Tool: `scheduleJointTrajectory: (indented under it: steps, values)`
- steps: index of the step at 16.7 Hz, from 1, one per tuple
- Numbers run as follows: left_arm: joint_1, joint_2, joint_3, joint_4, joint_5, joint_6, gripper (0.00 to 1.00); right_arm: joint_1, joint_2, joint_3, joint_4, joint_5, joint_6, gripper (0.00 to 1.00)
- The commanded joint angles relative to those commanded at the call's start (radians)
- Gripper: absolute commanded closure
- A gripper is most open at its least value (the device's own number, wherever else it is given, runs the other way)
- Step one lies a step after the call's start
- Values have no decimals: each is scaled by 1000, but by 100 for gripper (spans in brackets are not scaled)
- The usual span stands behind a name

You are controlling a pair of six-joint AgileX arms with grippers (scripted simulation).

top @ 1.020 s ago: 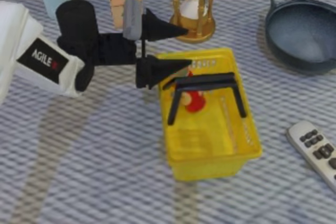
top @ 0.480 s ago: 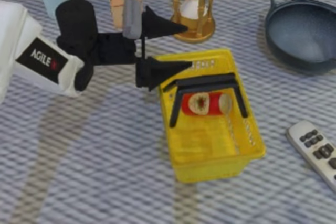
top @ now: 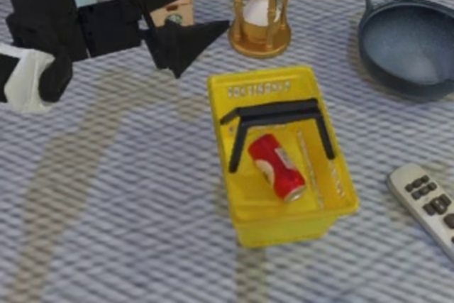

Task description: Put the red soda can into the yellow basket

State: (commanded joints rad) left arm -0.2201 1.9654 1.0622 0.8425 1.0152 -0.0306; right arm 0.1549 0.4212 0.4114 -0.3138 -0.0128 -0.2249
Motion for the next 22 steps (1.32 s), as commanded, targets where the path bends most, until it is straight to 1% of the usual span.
scheduleJointTrajectory:
  steps: [4,8,12,15,17,19,21,22]
  values:
    - [61,-382,-198,-181,-208,-34,0,110,391,373,-252,4,-179,0]
    - [123,-832,-437,-384,-438,-48,0,228,835,793,-529,11,-376,0]
    - [176,-1297,-679,-576,-661,-38,0,338,1251,1184,-780,17,-556,0]
    - [206,-1600,-840,-694,-807,-18,0,410,1511,1433,-941,18,-671,0]
    - [221,-1755,-928,-756,-889,-2,0,449,1646,1560,-1025,18,-732,0]
    - [231,-1866,-997,-801,-953,14,0,480,1748,1657,-1092,17,-780,0]
    - [238,-1937,-1043,-831,-997,25,0,500,1809,1715,-1134,17,-811,0]
    - [239,-1956,-1056,-839,-1009,29,0,506,1826,1732,-1147,17,-820,0]
